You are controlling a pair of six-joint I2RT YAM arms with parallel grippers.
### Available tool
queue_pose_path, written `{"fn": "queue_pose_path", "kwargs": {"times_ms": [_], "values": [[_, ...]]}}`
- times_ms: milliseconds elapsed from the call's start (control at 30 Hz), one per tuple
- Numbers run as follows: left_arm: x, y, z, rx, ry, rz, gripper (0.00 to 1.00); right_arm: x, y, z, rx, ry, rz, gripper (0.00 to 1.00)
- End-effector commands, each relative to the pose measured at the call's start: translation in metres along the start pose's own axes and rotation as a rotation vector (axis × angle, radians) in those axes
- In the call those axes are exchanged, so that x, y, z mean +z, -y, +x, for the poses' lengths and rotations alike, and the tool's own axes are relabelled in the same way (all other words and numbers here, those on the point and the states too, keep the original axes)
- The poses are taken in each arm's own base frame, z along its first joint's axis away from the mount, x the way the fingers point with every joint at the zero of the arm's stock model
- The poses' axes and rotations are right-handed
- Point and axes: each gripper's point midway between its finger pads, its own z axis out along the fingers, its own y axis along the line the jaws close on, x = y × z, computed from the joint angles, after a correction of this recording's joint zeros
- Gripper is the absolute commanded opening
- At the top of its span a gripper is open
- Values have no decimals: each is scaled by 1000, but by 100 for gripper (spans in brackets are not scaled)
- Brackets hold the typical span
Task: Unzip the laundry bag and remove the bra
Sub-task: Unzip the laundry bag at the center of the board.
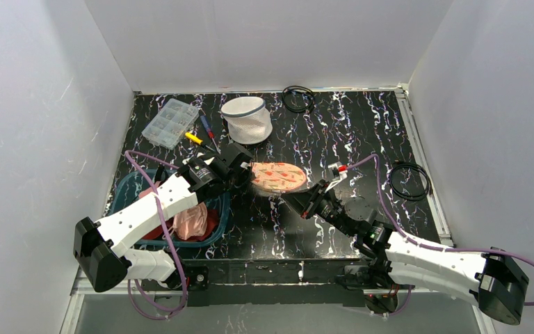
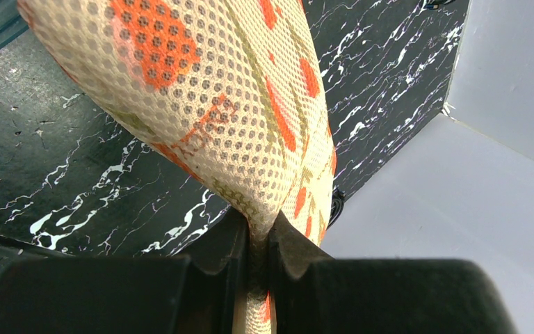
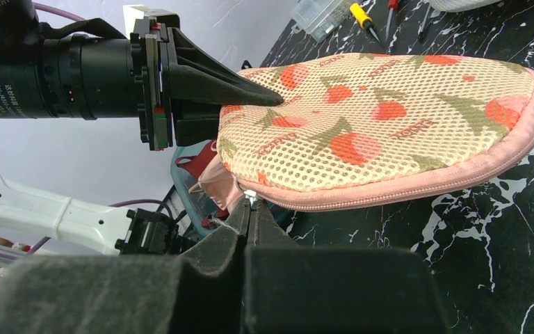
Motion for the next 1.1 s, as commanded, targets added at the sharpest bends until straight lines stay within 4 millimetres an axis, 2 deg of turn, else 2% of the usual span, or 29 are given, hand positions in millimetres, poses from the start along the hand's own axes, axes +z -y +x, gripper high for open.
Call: {"fn": "queue_pose_path", "kwargs": {"times_ms": [0, 200, 433, 533, 667, 867, 1067], "values": [[-8, -1, -7, -7, 13, 15, 0, 1, -19, -20, -5, 55, -49, 1], [-7, -3, -8, -5, 17, 15, 0, -1, -13, -21, -26, 49, -12, 1], [-8, -6, -10, 14, 17, 21, 0, -9, 13, -18, -76, 17, 133, 1], [-6, -5, -6, 32, 5, 23, 0, -16, 26, -12, -98, -18, 193, 1], [-3, 2, 4, 94, -27, 41, 0, -24, 32, -10, -129, -38, 216, 1], [4, 17, 20, 367, -80, 128, 0, -46, 36, -13, -278, -122, 245, 1], [19, 29, 57, 679, -221, 240, 0, -62, 38, 1, -387, -273, 238, 1]]}}
